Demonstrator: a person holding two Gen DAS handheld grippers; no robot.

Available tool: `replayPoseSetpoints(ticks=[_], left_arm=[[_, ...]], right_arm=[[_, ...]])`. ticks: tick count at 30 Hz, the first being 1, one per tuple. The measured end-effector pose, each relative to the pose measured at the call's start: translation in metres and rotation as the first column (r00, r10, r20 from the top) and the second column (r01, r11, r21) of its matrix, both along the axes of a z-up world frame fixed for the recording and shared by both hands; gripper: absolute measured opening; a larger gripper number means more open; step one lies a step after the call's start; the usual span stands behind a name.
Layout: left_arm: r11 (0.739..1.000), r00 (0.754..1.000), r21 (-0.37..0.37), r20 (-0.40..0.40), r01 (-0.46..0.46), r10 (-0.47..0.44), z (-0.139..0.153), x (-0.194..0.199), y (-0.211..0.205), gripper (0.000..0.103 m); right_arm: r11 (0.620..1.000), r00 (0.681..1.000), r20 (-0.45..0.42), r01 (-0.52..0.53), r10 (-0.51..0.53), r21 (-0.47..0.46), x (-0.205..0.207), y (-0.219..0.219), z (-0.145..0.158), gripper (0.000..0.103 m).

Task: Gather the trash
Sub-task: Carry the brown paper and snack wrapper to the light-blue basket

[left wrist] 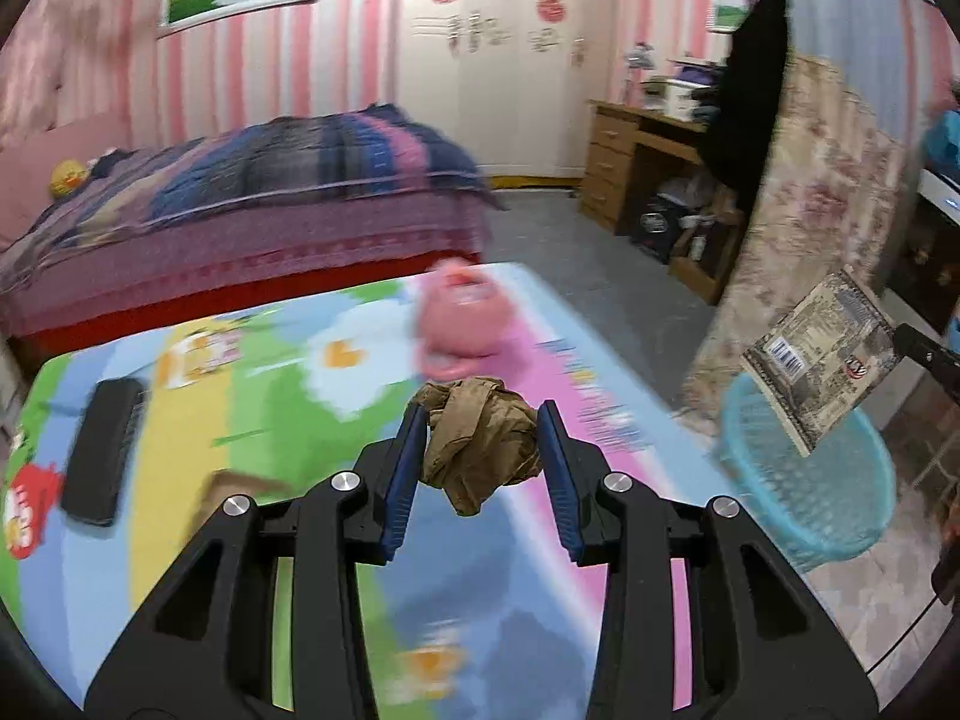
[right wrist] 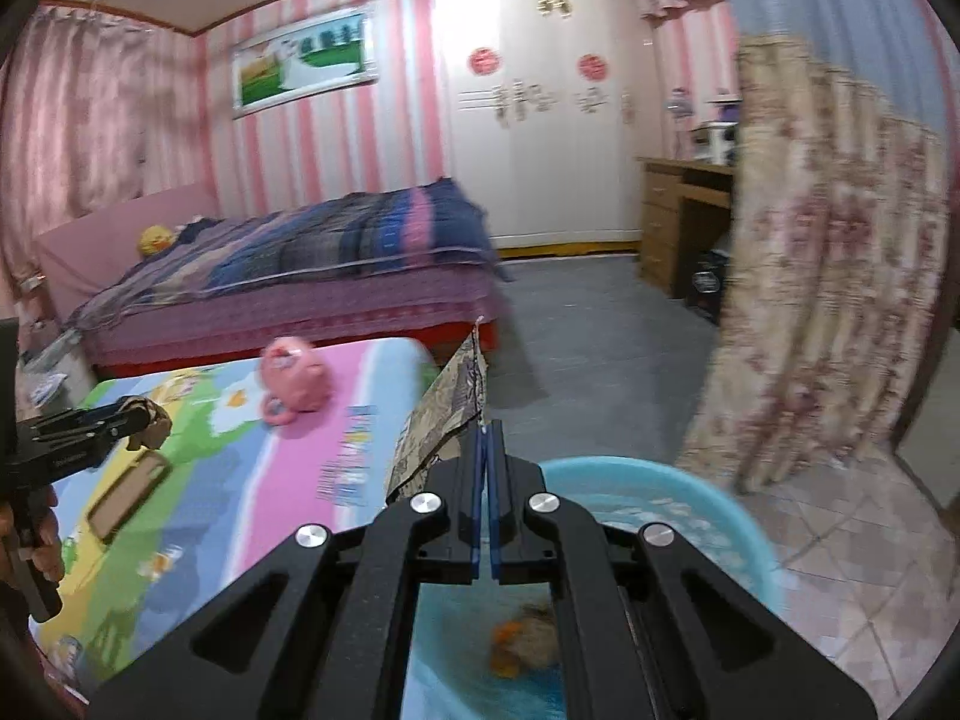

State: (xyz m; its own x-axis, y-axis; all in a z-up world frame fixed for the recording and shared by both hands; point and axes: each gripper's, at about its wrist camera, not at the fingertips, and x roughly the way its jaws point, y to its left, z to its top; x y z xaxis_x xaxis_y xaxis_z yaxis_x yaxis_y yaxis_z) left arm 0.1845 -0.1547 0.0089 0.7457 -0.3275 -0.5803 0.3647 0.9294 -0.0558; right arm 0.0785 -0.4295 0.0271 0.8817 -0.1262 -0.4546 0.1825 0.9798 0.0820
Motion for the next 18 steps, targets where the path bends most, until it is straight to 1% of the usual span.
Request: replayPoseSetpoints(ticks=[4, 8, 12, 18], left_arm=[[0.995, 0.996, -0.025, 0.017, 0.092, -0.091, 0.005, -0.016, -0.058, 0.037], [0.985, 0.985, -0.008, 0.029, 0.172, -0.172, 0.002, -0.034, -0.114, 0.037], [0.975, 0.975, 0.001, 0.010, 0.224, -0.224, -0.012, -0.044, -0.152, 0.037], [0.962, 0.963, 0.030, -0.003, 0.271, -0.271, -0.031, -0.051, -0.198, 0.037]], right_arm=[[0.996, 0.997, -0.020, 0.080, -0.080, -0.030, -0.027, -0.042, 0.001, 0.002], [0.991, 0.990, -0.046, 0.133, -0.134, -0.031, -0.044, -0.072, -0.007, 0.002], [0.982, 0.980, -0.077, 0.180, -0.184, -0.059, -0.054, -0.090, -0.020, 0.002], [0.980, 0.976, -0.093, 0.195, -0.198, -0.042, -0.060, -0.101, -0.034, 0.002]])
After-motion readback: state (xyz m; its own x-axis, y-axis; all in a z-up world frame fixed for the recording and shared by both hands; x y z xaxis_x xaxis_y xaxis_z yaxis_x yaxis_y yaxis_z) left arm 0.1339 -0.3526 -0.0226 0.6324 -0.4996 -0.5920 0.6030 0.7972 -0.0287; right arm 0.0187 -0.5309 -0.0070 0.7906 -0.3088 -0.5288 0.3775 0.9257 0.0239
